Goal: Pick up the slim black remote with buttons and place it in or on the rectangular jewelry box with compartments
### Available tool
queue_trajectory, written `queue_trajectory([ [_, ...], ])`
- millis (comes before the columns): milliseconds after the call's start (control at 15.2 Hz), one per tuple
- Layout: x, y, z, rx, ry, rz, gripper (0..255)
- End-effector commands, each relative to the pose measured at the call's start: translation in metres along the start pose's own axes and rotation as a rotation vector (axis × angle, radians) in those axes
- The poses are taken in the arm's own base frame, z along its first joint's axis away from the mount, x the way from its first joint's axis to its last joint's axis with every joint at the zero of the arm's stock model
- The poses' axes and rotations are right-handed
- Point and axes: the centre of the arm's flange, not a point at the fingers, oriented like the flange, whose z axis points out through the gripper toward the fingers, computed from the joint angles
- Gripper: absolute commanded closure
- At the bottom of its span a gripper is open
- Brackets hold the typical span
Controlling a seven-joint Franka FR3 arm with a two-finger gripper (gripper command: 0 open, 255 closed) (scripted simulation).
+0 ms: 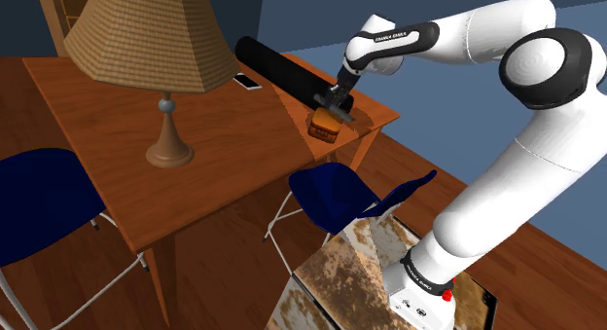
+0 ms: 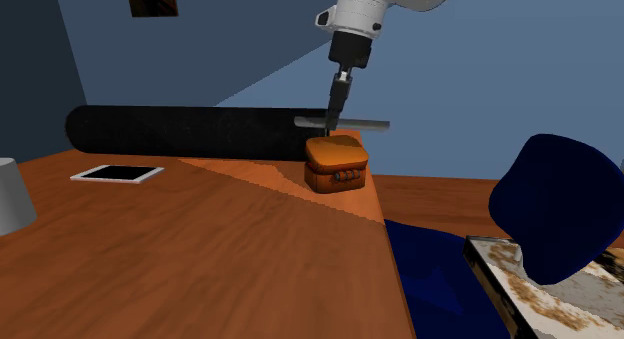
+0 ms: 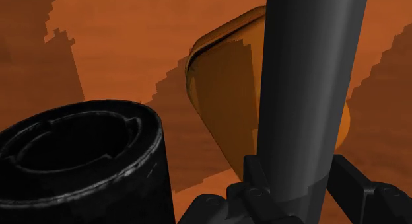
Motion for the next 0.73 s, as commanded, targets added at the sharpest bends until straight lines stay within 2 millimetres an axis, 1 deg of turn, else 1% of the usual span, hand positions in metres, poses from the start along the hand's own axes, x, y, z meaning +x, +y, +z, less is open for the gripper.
queue_trajectory([
  [0, -0.002, -0.001, 0.010, 0.000, 0.001, 0.000, 255],
  [264, -0.007, -0.002, 0.029, 0.000, 0.001, 0.000, 255],
  [660, -0.007, -0.002, 0.029, 0.000, 0.001, 0.000, 255],
])
